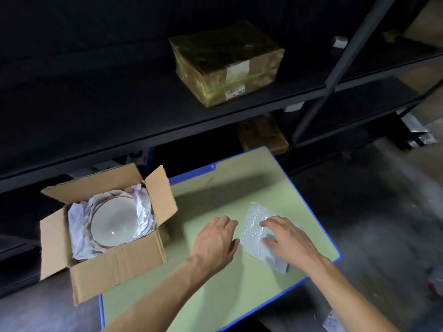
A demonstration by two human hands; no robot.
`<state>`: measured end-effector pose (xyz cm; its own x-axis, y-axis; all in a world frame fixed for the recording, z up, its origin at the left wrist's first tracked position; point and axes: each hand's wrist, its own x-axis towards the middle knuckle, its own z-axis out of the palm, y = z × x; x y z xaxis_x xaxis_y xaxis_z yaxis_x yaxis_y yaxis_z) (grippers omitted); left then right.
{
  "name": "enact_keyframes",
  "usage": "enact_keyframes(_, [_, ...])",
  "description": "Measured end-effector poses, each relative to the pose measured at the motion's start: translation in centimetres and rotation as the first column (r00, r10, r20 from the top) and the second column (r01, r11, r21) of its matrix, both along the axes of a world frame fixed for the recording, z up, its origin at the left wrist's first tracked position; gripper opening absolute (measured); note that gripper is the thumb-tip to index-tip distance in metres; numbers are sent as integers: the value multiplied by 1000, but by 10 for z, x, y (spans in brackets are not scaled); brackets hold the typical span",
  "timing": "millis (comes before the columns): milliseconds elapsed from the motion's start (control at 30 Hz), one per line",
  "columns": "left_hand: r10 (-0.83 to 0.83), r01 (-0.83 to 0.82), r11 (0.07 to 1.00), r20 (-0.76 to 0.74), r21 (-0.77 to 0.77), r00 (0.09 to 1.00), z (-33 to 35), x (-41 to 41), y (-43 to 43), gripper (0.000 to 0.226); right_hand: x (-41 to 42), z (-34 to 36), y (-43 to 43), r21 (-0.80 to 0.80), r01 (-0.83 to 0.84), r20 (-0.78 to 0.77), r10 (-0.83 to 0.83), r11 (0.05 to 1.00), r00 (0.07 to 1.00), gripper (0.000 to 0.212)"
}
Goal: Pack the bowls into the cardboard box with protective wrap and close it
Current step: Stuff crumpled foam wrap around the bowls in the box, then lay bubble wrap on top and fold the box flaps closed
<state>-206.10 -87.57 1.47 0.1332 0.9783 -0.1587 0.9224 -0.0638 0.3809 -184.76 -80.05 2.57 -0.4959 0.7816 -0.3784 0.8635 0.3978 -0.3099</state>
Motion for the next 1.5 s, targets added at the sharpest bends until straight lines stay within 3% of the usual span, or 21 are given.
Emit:
enact_keyframes(267, [-10,-18,976,-131,-216,991,-41,22,30,50,23,-37,23,-20,81,80,-79,997,994,67])
enact_keyframes(467, [51,-74,960,-89,-270,995,-56,38,39,49,22,-57,27,8,135,201,-134,991,970,91])
enact_keyframes(567, [119,-131,951,-60,-279,991,-56,45,37,30,19,-65,18,66,149,200,-160,987,967,77])
enact_keyframes(667, [221,-216,919,-24,-329,975,-56,43,32,11,16,-68,11,61,183,103,-188,981,977,42])
enact_keyframes(800, [297,-263,889,35,-375,954,-59,27,19,13,8,-60,6,-51,204,86,-199,978,976,5])
enact_keyframes(1000, [369,-273,902,269,-336,890,-36,-1,2,52,-15,-22,22,-274,148,-39,-165,950,986,27])
enact_keyframes(1133, [354,-315,934,324,-167,877,-1,-11,-5,38,-43,16,32,-318,4,-104,-39,948,994,32])
enact_keyframes(1200, [368,-359,928,384,-98,847,16,-19,-9,21,-57,34,35,-310,-55,-136,13,949,991,34])
enact_keyframes(1267, [412,-424,904,394,-62,821,30,-29,-14,30,-72,50,39,-300,-106,-167,57,948,984,33])
enact_keyframes(1500, [541,-587,809,437,-37,718,75,-70,-48,24,-125,96,44,-188,-313,-191,277,931,941,27])
